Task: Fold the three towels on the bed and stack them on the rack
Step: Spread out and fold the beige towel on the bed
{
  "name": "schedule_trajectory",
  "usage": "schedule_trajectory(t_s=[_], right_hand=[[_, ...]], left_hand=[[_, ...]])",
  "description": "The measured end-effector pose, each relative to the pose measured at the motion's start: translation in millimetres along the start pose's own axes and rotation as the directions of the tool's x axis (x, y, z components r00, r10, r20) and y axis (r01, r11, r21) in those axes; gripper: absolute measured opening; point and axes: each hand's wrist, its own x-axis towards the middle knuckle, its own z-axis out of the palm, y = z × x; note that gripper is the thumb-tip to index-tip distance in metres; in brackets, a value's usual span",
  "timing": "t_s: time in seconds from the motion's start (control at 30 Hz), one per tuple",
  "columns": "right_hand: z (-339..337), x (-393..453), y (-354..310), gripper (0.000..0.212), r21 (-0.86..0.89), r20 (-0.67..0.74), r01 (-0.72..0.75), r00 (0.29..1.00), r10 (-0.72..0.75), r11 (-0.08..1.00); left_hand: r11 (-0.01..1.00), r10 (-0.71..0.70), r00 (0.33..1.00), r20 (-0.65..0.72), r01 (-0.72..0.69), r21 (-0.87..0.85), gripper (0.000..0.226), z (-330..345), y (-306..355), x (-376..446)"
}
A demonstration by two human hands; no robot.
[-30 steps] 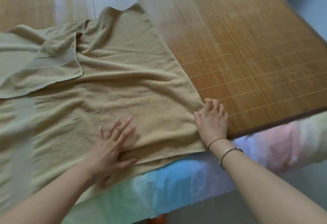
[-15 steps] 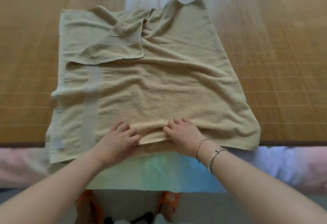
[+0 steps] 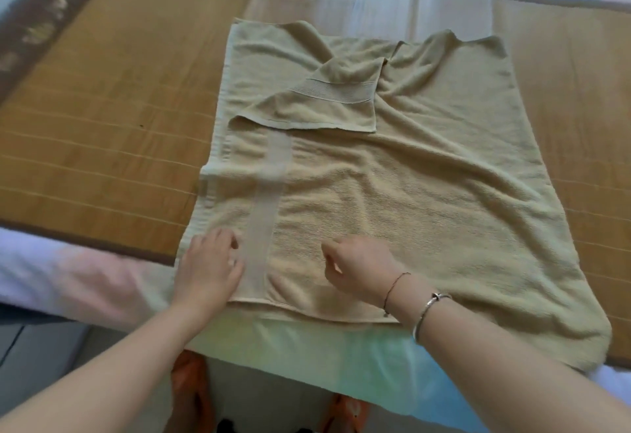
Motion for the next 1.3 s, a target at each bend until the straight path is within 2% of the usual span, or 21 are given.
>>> schedule_trajectory(t_s=[0.07, 0.13, 0.27, 0.4, 0.47, 0.57, 0.73, 0.8, 0.9, 1.03, 1.07, 1.13, 1.2, 1.3], right_hand=[[5.7, 36.5, -31.1, 0.014, 0.118, -0.038, -0.007, 0.999, 0.011, 0.993], [11.2, 72.0, -59.3, 0.014, 0.233, -0.039, -0.020, 0.999, 0.030, 0.972], [17.7, 133.2, -101.8, 0.016, 0.370, 0.020, -0.055, 0.999, 0.051, 0.927], [22.0, 172.6, -119.5, 0.024, 0.445, 0.061, -0.110, 0.994, 0.093, 0.889], [21.2, 185.7, -121.7, 0.034, 0.387, 0.106, -0.099, 0.992, 0.062, 0.917], [18.3, 201.5, -125.1, 0.048, 0.203, 0.212, -0.080, 0.977, 0.036, 0.976], [16.5, 219.6, -131.0, 0.016, -0.100, 0.184, 0.030, 0.983, -0.011, 0.995], [10.8, 221.5, -134.2, 0.013, -0.195, 0.135, 0.080, 0.989, -0.054, 0.977], [11.3, 219.4, -140.1, 0.005, -0.183, 0.009, 0.142, 0.990, -0.143, 0.973], [25.1, 213.6, -145.0, 0.009, -0.085, 0.034, 0.179, 0.984, -0.176, 0.980], [26.7, 213.6, -144.7, 0.011, -0.021, 0.048, 0.143, 0.989, -0.142, 0.989], [21.6, 213.1, -141.5, 0.020, 0.227, 0.081, -0.027, 0.997, 0.009, 0.974], [14.2, 207.9, -131.2, 0.023, 0.467, 0.073, -0.170, 0.985, 0.154, 0.867], [-11.5, 198.3, -96.2, 0.022, 0.691, -0.001, -0.261, 0.932, 0.362, 0.674]], left_hand=[[0.947, -0.302, 0.953, -0.011, 0.299, -0.121, 0.019, -12.6, -35.1, 12.4], [0.864, -0.445, 0.894, 0.056, 0.445, -0.238, 0.025, -17.3, -65.1, 24.8], [0.757, -0.424, 0.863, 0.276, 0.505, -0.414, 0.028, -16.9, -88.4, 45.9], [0.777, -0.370, 0.888, 0.274, 0.457, -0.432, 0.011, -14.4, -88.5, 58.0], [0.796, -0.365, 0.894, 0.260, 0.445, -0.410, 0.010, -13.7, -89.5, 60.2], [0.835, -0.326, 0.900, 0.290, 0.418, -0.357, 0.022, -8.9, -92.5, 58.8], [0.851, -0.296, 0.891, 0.343, 0.410, -0.328, 0.025, -1.5, -101.7, 56.2], [0.844, -0.292, 0.881, 0.372, 0.420, -0.334, 0.027, -6.1, -105.5, 57.4], [0.823, -0.338, 0.859, 0.384, 0.468, -0.322, 0.028, -12.2, -115.8, 54.0], [0.797, -0.372, 0.852, 0.369, 0.497, -0.343, 0.027, -10.1, -125.0, 41.9], [0.793, -0.371, 0.854, 0.363, 0.495, -0.354, 0.025, -9.2, -124.7, 39.7], [0.808, -0.372, 0.870, 0.322, 0.475, -0.348, 0.020, -10.7, -121.2, 39.5], [0.839, -0.378, 0.889, 0.258, 0.447, -0.311, 0.018, -16.2, -117.0, 40.9], [0.882, -0.341, 0.923, 0.177, 0.379, -0.279, 0.025, -34.0, -103.7, 61.6]])
